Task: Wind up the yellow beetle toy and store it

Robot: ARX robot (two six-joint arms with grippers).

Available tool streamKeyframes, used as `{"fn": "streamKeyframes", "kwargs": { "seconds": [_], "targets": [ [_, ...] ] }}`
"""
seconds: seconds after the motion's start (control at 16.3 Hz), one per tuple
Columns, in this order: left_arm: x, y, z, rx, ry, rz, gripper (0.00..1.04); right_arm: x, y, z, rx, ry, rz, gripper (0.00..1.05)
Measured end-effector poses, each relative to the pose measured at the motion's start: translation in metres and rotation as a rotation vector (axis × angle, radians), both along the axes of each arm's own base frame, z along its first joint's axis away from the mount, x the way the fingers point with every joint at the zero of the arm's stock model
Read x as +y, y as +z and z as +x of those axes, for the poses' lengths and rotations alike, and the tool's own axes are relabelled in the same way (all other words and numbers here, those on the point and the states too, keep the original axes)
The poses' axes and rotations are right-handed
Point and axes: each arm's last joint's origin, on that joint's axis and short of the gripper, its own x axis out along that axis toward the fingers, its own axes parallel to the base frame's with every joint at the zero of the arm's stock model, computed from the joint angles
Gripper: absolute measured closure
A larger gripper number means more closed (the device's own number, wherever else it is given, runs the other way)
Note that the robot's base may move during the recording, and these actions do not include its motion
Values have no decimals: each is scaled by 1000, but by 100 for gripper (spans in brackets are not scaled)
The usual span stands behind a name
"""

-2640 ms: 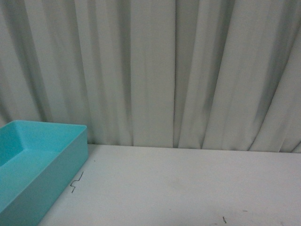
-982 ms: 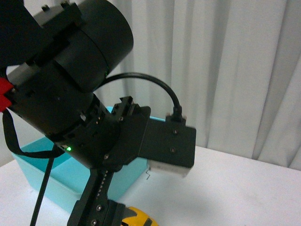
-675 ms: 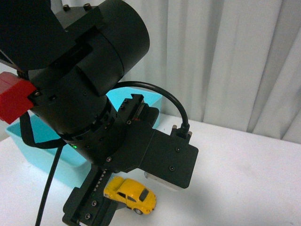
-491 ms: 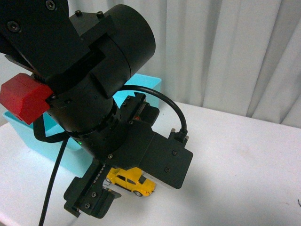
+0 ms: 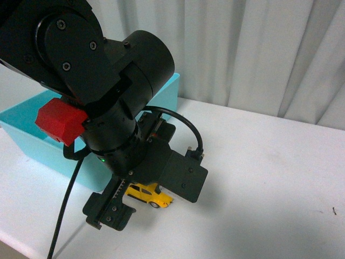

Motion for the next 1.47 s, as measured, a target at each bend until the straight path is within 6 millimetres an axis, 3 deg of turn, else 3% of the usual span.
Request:
{"fn": "streamKeyframes", "kwargs": {
  "seconds": [0.12, 0.43, 0.68, 0.86, 0.92, 1.11, 1.29, 1.47],
  "targets": [
    [3, -5, 5, 0, 13, 9, 7, 0, 0, 0, 0, 0, 0, 7],
    [2, -11, 7, 2, 27, 2, 62, 0, 0, 0, 0, 0, 0, 7],
    [0, -9, 5, 2, 49, -19, 67, 0, 0, 0, 0, 0, 0, 7],
    [-8, 3, -4, 74, 88, -139, 68, 0, 0, 0, 0, 0, 0, 7],
    [-14, 17, -4, 82, 106, -211, 72, 0, 0, 0, 0, 0, 0, 7],
    [-14, 92, 9, -19, 179, -527, 73, 0, 0, 0, 0, 0, 0, 7],
    [33, 156, 35, -255, 379, -733, 74, 0, 0, 0, 0, 0, 0, 7],
    [98, 183, 66, -503, 754, -755, 74, 0, 0, 0, 0, 0, 0, 7]
  ]
}}
